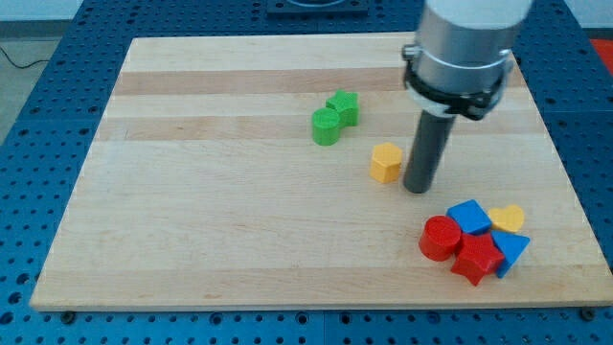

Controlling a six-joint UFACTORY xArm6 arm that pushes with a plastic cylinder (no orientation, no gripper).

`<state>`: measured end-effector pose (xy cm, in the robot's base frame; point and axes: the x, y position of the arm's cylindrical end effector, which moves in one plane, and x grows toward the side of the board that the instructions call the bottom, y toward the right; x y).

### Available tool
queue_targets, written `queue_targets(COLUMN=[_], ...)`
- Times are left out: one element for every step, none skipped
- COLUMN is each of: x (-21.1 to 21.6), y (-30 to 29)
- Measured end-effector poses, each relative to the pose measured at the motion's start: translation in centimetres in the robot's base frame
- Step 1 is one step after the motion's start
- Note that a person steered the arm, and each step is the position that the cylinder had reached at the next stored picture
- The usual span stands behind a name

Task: Put the yellow hexagon below the green circle

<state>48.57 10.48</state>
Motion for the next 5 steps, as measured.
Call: queue_targets(x=[-0.1,-0.1,-2.5,-3.6,-3.5], y=[-1.9,-0.4,1.8,-1.0,-5.6])
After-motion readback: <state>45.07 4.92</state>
